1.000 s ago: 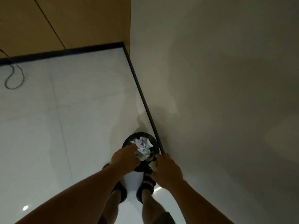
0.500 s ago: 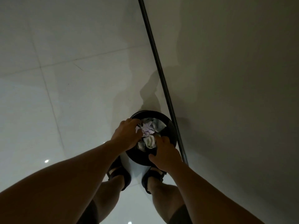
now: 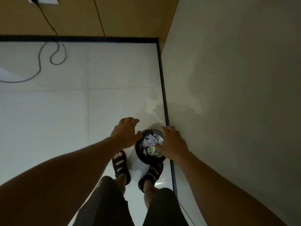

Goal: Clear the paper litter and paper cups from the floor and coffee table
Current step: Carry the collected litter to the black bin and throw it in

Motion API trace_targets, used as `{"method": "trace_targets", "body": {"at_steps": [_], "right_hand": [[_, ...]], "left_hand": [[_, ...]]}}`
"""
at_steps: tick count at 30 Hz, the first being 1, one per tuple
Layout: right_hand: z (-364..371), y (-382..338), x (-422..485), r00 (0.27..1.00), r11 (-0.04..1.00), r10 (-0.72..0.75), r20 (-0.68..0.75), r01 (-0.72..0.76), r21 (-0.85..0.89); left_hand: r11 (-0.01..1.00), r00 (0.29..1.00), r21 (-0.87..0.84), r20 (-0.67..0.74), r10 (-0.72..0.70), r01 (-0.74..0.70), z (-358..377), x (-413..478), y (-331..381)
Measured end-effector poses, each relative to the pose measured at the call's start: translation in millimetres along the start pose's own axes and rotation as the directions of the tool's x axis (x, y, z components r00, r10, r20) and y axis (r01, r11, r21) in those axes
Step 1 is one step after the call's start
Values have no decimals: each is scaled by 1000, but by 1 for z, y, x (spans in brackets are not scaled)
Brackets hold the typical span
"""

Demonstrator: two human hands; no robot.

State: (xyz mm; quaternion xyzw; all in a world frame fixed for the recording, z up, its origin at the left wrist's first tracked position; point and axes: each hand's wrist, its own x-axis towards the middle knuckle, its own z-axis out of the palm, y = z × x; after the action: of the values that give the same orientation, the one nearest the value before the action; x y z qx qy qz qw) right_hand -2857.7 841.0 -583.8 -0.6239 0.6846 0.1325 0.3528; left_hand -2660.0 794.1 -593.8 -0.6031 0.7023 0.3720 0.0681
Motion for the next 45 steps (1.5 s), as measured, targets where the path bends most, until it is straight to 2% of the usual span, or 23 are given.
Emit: {"method": "trace_targets", "body": {"at_steps": [4,8,12,18,22,26,31,36,42,45], "right_hand": [[-47,-43,-45,997,996,-77,-26,76,-48],[-78,-83,-91,975,955,-219,-23,209,-210],[-90,-120,-129,937,895,-348,11,336,-294],[-82,-176,-193,853,736,-515,90,493,-463],[-55,-227,-239,788,603,-589,182,578,-549],[-9,-291,-298,669,424,-689,278,684,-594],[77,-371,-394,518,196,-760,392,758,-622],[200,-435,-509,391,8,-776,494,790,-613],[358,-474,-664,105,-275,-747,656,851,-448],[420,-490,-729,-3,-418,-689,725,819,-393]], "left_hand": [[998,997,-8,-41,-60,59,-58,-61,7],[991,985,-18,-115,-131,130,-88,-130,10],[972,939,-86,-253,-234,219,-88,-198,9],[902,845,-201,-321,-428,381,-62,-308,-1],[819,708,-337,-413,-572,465,-56,-399,-32],[717,542,-458,-470,-697,525,-38,-502,-71],[566,362,-585,-438,-823,581,24,-636,-115],[412,187,-696,-378,-907,588,106,-786,-161],[170,-39,-794,-237,-971,584,207,-961,-195],[62,-145,-841,-165,-976,538,251,-1024,-202]]}}
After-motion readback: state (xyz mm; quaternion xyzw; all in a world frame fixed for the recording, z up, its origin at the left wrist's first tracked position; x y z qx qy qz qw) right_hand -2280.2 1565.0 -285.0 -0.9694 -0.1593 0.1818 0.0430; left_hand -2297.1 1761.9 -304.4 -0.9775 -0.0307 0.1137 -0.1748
